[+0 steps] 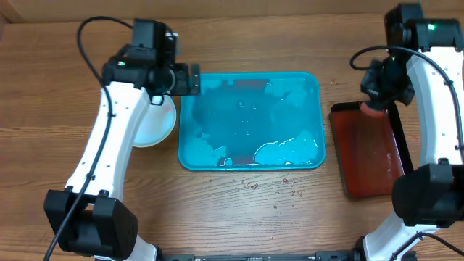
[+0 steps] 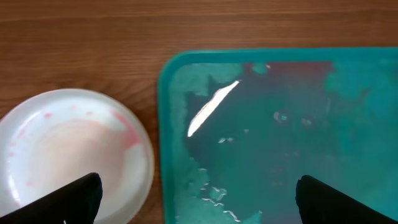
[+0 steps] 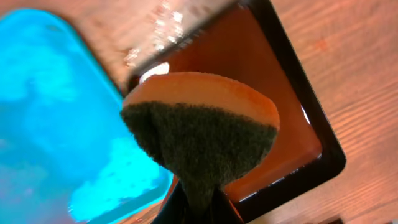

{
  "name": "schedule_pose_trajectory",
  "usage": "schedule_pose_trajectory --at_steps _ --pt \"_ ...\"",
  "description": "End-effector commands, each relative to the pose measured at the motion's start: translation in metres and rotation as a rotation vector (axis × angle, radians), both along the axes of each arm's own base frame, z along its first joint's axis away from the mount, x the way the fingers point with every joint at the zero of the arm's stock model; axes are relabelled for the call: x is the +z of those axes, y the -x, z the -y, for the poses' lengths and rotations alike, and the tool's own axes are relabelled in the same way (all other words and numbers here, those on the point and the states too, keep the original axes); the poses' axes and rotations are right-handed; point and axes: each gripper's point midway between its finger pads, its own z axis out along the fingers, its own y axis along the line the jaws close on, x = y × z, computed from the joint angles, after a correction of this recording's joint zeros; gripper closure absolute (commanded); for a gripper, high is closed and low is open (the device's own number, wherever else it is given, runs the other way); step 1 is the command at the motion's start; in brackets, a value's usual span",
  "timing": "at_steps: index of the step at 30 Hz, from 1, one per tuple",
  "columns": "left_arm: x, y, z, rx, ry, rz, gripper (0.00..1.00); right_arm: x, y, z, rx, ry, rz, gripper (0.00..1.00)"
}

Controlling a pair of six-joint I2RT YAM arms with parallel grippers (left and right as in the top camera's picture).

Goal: Clean dirty plates on tray and stack at the side
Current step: 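Release the white plate and raise the left gripper above the stack, then lower the sponge onto the dark red tray with the right gripper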

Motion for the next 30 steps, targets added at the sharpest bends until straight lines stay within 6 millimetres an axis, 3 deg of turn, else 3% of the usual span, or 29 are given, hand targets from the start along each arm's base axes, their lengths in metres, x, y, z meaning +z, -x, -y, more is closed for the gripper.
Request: schedule_pose_trajectory --at_steps 1,9,14,24,30 --pt "-0.001 -0.005 0.021 -0.038 0.012 0.013 0.0 -0.025 0.008 0.007 -0.022 0.011 -0.055 0.96" --pt "0.003 -0.007 0.039 -0.077 0.019 0.043 0.0 -0.103 0.015 0.002 -0.023 -0.017 -0.08 0.96" --pt "0.002 -0.006 0.039 -0.077 0.018 0.039 0.0 -0.134 0.02 -0.004 -0.023 -0.048 -0.07 0.91" --pt "0.001 -0.006 0.038 -0.077 0.017 0.036 0.0 -0.135 0.015 -0.007 -0.017 -0.068 -0.052 0.6" --pt "-0.007 -0.002 0.037 -0.077 0.012 0.014 0.0 -0.111 0.001 -0.013 -0.005 -0.104 -0.018 0.55"
